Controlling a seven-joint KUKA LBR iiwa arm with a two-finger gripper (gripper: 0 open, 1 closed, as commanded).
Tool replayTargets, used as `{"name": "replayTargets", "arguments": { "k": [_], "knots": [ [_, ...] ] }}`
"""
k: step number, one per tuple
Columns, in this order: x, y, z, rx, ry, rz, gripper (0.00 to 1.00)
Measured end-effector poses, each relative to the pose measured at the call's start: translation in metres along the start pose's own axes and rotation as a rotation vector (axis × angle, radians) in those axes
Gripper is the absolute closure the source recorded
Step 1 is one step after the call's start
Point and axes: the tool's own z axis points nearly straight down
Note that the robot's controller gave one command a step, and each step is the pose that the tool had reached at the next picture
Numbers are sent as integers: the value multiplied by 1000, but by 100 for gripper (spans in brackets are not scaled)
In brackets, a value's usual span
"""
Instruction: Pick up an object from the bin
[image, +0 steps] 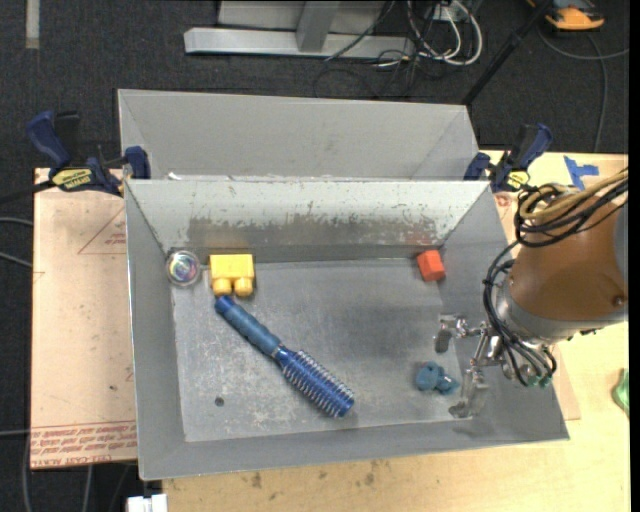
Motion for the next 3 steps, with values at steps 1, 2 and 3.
{"name": "replayTargets", "arguments": {
  "k": [1, 2, 3],
  "knots": [
    [-5, -12, 71, 1, -14, -91, 0],
    [-5, -11, 69, 1, -12, -95, 100],
    [-18, -5, -123, 4, -23, -87, 100]
  ]
}}
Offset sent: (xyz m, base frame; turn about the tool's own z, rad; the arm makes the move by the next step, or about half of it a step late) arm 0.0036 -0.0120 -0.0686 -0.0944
